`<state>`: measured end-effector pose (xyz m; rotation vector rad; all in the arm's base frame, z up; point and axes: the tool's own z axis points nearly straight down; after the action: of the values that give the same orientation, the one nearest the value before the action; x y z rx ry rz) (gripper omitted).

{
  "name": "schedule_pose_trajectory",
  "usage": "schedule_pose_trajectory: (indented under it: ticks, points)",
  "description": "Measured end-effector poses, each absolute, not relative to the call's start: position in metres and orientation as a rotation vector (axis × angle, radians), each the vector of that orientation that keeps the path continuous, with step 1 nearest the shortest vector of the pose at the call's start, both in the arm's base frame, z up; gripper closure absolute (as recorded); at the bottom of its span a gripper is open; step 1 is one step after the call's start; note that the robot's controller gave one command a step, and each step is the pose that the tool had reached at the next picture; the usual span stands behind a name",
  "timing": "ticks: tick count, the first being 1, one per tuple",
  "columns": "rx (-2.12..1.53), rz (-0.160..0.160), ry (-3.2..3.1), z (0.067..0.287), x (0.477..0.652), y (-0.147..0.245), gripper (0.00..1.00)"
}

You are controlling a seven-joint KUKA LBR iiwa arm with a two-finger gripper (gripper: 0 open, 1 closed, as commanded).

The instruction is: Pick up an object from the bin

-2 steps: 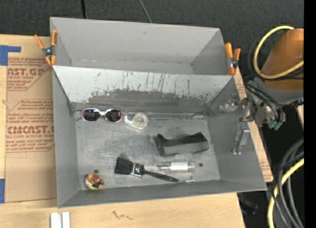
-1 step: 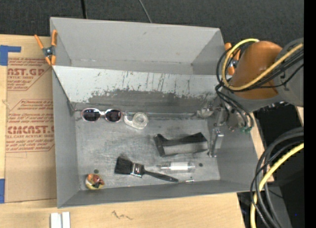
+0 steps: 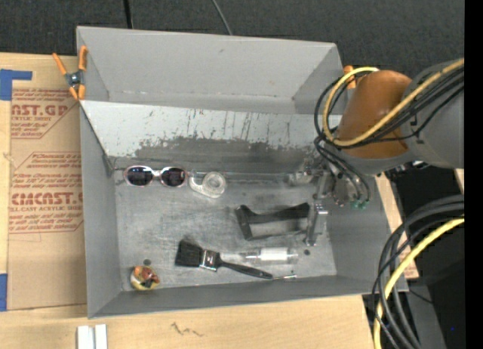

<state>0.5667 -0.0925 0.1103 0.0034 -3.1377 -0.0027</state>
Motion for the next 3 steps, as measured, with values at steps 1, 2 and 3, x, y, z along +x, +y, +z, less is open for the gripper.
schedule_pose_trajectory:
  ticks: [1, 2, 3]
  points:
    - [0.000, -0.001, -3.144, 0.123, 0.584, -0.091, 0.00]
    - [-0.299, -0.001, -3.130, 0.080, 0.575, -0.077, 0.00]
    - [-0.166, 0.001, -3.156, 0.069, 0.581, -0.078, 1.00]
